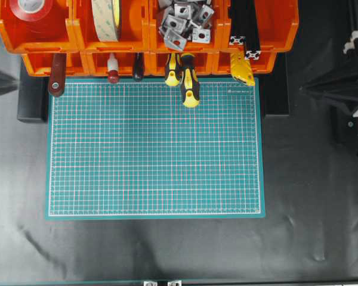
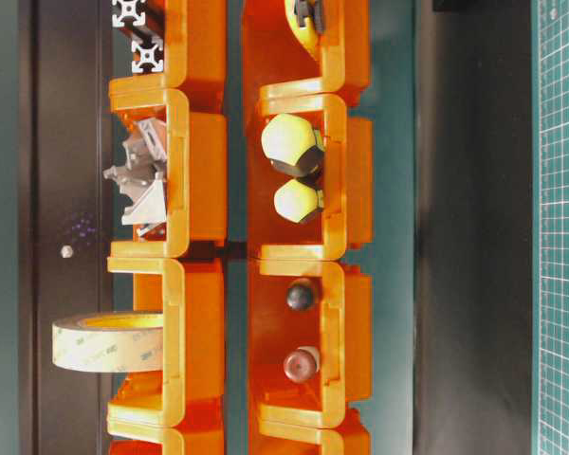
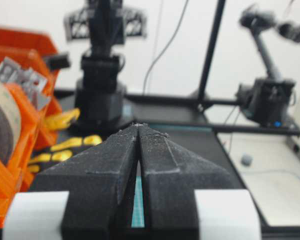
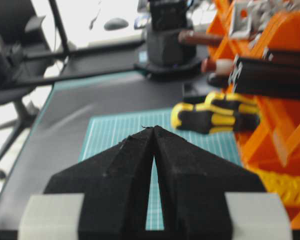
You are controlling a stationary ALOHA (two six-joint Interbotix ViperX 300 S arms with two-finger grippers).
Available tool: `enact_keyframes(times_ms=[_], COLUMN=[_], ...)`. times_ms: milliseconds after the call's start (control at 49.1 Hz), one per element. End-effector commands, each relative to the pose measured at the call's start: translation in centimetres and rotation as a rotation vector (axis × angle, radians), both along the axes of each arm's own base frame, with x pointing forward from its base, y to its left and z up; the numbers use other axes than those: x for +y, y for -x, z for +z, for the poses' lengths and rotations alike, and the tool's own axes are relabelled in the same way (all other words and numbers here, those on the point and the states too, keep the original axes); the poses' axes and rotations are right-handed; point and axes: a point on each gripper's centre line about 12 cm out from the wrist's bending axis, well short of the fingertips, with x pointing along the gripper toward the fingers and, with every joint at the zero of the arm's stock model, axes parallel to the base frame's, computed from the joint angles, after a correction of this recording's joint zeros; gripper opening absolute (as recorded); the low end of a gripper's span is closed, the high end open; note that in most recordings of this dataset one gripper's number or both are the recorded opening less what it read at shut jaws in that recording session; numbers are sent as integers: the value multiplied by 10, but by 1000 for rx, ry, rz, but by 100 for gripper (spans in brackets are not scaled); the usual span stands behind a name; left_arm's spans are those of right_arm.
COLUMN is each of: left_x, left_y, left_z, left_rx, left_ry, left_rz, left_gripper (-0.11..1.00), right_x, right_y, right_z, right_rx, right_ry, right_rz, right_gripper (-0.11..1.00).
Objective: Pick red screwdriver from container rack with left arm.
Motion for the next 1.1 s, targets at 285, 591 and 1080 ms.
enact_keyframes(times_ms=[285,591,1080], left_x=[4,-5,-11], left_y=[18,13,16], left_z=[8,-10,-22], left_rx=[-21,90,164], left_ry=[27,46,37], left_rz=[69,61,69], left_gripper=[0,0,0], right_x=[-1,0,0], right_y=[-2,1,3], right_z=[16,12,-2], right_rx=[-43,-17,104], right_ry=[-5,4,4], right_rz=[-8,-2,0], right_gripper=[0,0,0])
